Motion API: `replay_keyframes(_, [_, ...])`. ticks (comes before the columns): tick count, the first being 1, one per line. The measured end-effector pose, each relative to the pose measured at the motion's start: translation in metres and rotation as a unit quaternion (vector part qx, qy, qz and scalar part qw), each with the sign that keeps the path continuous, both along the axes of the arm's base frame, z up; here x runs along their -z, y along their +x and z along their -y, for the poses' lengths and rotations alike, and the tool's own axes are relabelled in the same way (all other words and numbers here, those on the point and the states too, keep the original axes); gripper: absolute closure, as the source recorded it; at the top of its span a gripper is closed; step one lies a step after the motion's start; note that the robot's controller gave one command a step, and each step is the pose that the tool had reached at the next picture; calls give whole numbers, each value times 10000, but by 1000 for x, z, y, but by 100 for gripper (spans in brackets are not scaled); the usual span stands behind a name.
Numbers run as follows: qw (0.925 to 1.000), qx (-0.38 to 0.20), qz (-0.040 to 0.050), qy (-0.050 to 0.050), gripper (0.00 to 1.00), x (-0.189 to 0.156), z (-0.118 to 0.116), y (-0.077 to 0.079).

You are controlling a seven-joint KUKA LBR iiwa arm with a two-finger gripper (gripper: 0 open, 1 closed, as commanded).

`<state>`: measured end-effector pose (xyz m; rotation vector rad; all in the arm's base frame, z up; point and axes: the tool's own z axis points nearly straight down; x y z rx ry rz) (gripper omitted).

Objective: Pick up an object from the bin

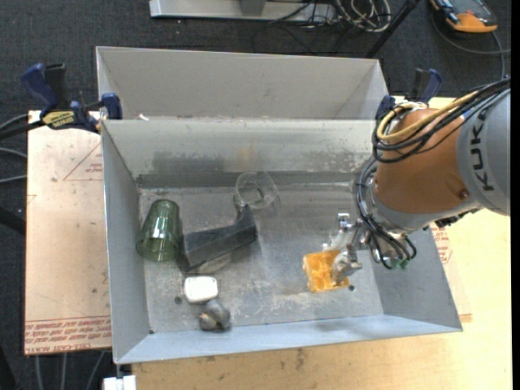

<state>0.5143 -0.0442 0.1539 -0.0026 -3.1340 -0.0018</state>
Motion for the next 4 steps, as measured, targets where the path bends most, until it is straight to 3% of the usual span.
replay_keyframes(1, [10000,-6,36,-3,0,-4,0,2])
replay_keyframes(2, [10000,-19,39,2,100,71,3,12])
replay_keyframes(3, [10000,-21,40,1,100,71,3,12])
replay_keyframes(4, [9855,-1699,44,5,100,-72,-14,41])
